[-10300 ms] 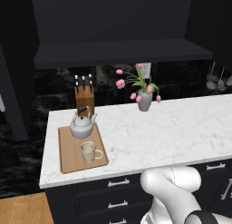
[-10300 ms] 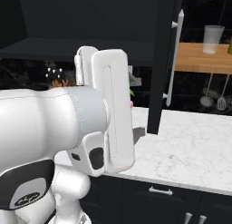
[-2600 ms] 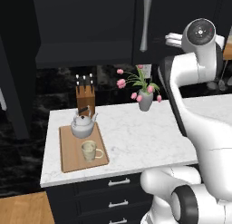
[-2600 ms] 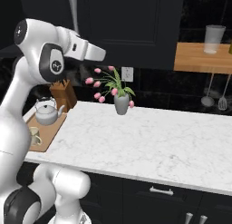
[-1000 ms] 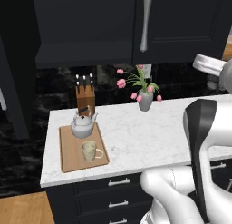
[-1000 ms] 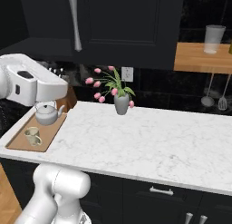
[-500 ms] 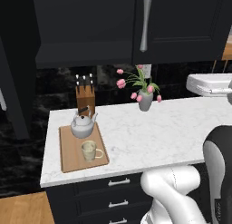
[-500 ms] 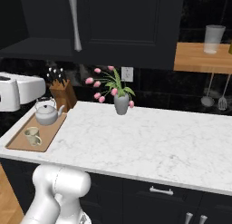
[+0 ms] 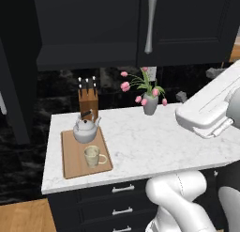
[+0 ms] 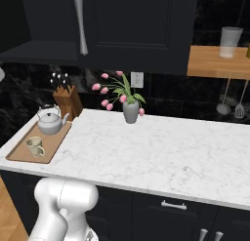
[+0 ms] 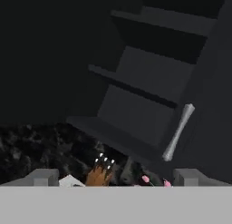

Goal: Pick the kettle from the counter and place it on the tray. Then pick the mug from the cabinet and place it on the tray. Then close the cabinet doors.

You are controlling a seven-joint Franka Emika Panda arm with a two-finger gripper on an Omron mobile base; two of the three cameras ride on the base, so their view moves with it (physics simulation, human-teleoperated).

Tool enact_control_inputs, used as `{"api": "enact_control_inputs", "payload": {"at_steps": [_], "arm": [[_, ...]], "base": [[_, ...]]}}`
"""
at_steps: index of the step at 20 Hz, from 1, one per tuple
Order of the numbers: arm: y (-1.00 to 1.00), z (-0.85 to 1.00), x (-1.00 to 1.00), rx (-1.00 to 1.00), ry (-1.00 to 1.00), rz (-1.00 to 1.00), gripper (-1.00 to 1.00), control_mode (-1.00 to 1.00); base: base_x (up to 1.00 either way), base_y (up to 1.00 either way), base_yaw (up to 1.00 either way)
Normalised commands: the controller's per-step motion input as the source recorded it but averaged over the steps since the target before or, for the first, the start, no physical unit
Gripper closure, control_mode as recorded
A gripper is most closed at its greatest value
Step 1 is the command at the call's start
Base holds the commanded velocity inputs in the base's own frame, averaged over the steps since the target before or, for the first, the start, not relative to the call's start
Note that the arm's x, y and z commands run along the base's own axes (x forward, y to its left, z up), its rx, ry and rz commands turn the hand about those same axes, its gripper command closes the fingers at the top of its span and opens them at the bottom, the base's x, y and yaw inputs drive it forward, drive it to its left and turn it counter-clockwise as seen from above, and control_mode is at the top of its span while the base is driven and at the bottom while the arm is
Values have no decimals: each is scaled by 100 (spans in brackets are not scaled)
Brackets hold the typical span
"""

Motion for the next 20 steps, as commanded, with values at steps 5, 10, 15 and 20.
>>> {"api": "enact_control_inputs", "payload": {"at_steps": [5, 10, 15, 20], "arm": [[75, 10, -21, -45, -35, 22, -100, -100], [75, 19, -22, -46, -24, 24, -100, -100], [56, 26, -45, -37, -13, 17, -100, -100], [63, 14, -53, -33, -8, 10, -100, -100]], "base": [[0, 0, 0], [0, 0, 0], [0, 0, 0], [0, 0, 0]]}}
